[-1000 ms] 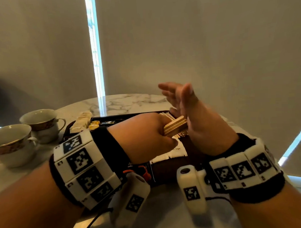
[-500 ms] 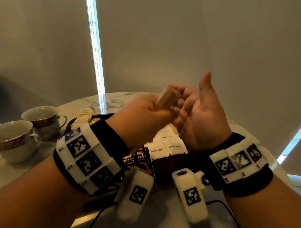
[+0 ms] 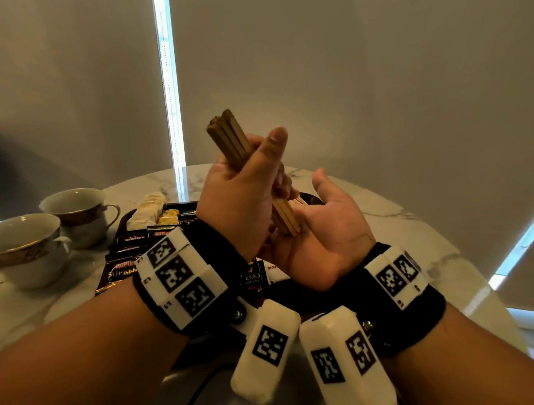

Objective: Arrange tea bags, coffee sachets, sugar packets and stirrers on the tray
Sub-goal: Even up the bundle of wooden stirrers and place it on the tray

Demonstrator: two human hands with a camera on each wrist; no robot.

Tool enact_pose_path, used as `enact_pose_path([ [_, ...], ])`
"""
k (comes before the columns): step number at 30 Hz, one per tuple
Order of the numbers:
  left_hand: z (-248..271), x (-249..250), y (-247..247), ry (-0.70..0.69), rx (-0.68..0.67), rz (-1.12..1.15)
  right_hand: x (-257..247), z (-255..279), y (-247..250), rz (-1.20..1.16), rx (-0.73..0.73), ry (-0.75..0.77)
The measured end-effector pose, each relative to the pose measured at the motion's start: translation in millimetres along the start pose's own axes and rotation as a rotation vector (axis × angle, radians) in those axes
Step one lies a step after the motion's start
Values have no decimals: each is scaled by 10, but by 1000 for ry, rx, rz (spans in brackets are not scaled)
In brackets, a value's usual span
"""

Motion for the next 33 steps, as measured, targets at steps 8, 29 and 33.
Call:
enact_pose_path([
  [8, 46, -2, -99, -39, -106, -124, 19, 13, 54, 33, 52, 18],
  [29, -6, 75, 81, 250, -231, -388, -82, 191, -14, 709, -85, 23],
  [33, -170, 231, 233, 54, -127, -267, -73, 201, 3, 692, -88, -69],
])
Point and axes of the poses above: each hand's wrist, its own z-axis away from the middle knuckle, its own y-axis out of the back of the hand, x = y × z, the point moved 3 cm from there along -z, towards the middle knuckle
